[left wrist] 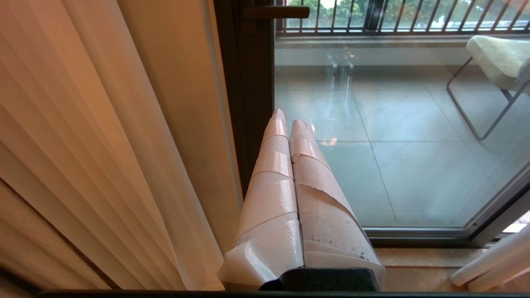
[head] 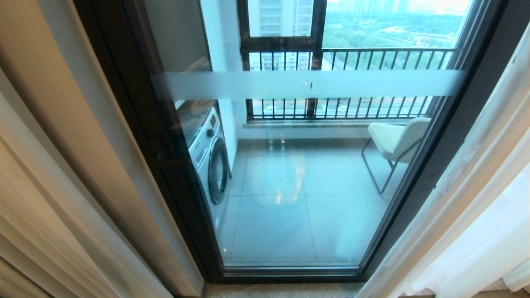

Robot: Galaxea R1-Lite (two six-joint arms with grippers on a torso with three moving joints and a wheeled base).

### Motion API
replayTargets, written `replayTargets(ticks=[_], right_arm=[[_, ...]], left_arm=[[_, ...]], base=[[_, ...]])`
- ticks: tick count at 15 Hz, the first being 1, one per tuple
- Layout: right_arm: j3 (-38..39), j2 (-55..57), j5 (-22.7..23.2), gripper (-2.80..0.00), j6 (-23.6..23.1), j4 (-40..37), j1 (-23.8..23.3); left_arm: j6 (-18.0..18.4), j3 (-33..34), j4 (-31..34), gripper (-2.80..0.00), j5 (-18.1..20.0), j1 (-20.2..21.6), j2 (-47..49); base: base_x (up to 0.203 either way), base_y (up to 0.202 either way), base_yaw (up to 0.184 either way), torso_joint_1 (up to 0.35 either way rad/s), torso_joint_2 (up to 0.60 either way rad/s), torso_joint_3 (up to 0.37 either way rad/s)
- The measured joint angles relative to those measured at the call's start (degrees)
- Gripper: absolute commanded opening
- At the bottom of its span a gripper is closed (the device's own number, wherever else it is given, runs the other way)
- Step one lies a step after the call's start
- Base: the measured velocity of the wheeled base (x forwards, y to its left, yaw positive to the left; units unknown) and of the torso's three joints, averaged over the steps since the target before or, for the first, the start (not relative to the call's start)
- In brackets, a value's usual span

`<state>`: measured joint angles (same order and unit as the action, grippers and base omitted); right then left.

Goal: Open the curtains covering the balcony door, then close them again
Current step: Close the inner curtains on both sides

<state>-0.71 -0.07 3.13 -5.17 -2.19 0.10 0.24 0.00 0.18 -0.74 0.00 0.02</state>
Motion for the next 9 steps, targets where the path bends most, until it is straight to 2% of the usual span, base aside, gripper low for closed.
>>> replayTargets(ticks=[9], right_arm=[[0.0, 0.0, 0.0, -2.8, 0.0, 0.0, 0.0]], left_arm=[[0.1, -0.1, 0.1, -2.8, 0.6, 0.0, 0.0]], base=[[0.0, 0.0, 0.0, 0.0, 0.0, 0.0]])
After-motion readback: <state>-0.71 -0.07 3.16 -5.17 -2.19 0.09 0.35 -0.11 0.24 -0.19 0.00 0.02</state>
